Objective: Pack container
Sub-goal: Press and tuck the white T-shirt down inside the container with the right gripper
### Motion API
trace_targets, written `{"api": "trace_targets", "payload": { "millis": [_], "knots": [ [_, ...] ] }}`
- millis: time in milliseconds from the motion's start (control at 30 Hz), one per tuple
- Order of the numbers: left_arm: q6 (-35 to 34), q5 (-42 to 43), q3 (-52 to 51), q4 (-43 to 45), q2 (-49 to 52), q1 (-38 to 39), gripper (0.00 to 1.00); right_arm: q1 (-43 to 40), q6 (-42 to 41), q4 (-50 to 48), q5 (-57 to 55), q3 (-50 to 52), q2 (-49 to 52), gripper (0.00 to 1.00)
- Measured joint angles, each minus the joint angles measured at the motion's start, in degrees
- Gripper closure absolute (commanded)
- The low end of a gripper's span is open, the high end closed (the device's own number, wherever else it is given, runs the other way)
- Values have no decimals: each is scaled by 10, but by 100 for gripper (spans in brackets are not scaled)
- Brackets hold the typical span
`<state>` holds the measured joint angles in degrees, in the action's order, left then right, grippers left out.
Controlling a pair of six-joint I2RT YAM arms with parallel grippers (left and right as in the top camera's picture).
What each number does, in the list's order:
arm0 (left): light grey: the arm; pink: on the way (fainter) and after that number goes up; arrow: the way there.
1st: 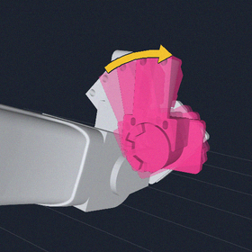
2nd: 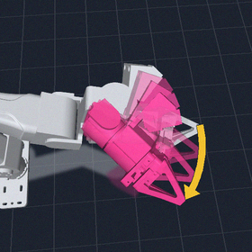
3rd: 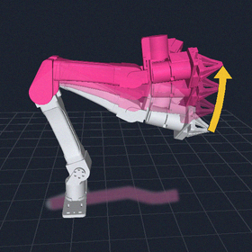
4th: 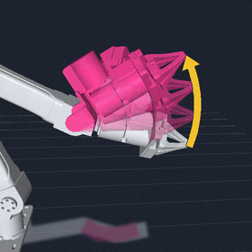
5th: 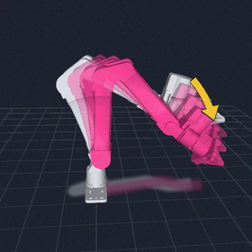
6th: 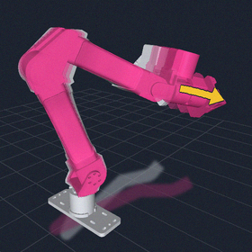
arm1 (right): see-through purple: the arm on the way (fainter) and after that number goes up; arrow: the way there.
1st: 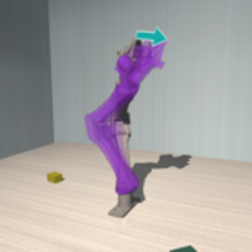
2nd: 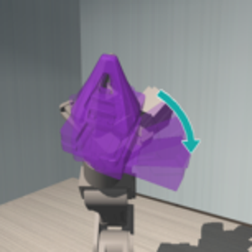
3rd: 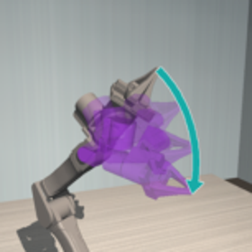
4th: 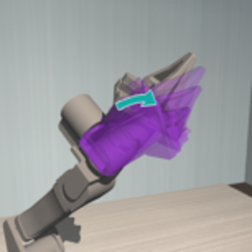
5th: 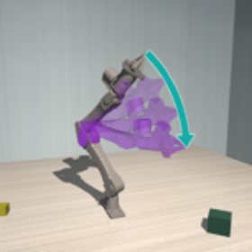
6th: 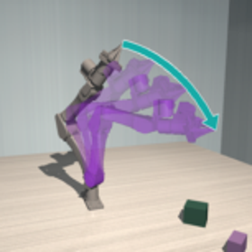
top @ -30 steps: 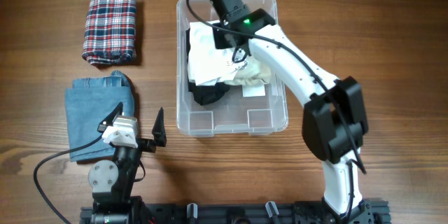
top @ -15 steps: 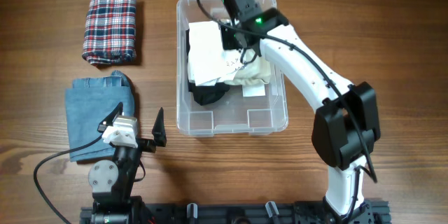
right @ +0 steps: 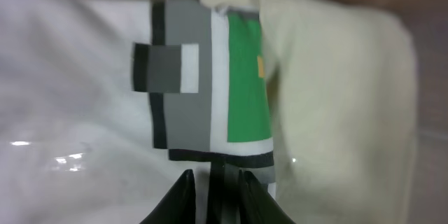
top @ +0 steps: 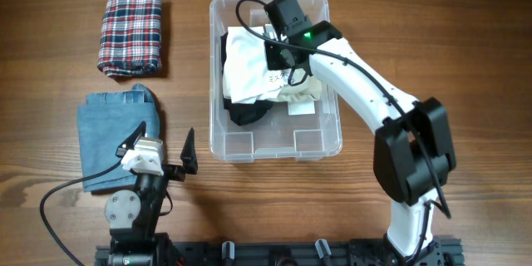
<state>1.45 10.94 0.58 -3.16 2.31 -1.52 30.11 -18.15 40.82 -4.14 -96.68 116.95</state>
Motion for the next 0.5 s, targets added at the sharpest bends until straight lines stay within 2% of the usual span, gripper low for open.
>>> {"api": "trace_targets", "payload": {
  "millis": [300,500],
  "knots": [
    [0,0,0,0,0,0,0,1,0,-43,49,-56,-90,73],
    [0,0,0,0,0,0,0,8,0,-60,87,-60,-68,74]
  ]
}}
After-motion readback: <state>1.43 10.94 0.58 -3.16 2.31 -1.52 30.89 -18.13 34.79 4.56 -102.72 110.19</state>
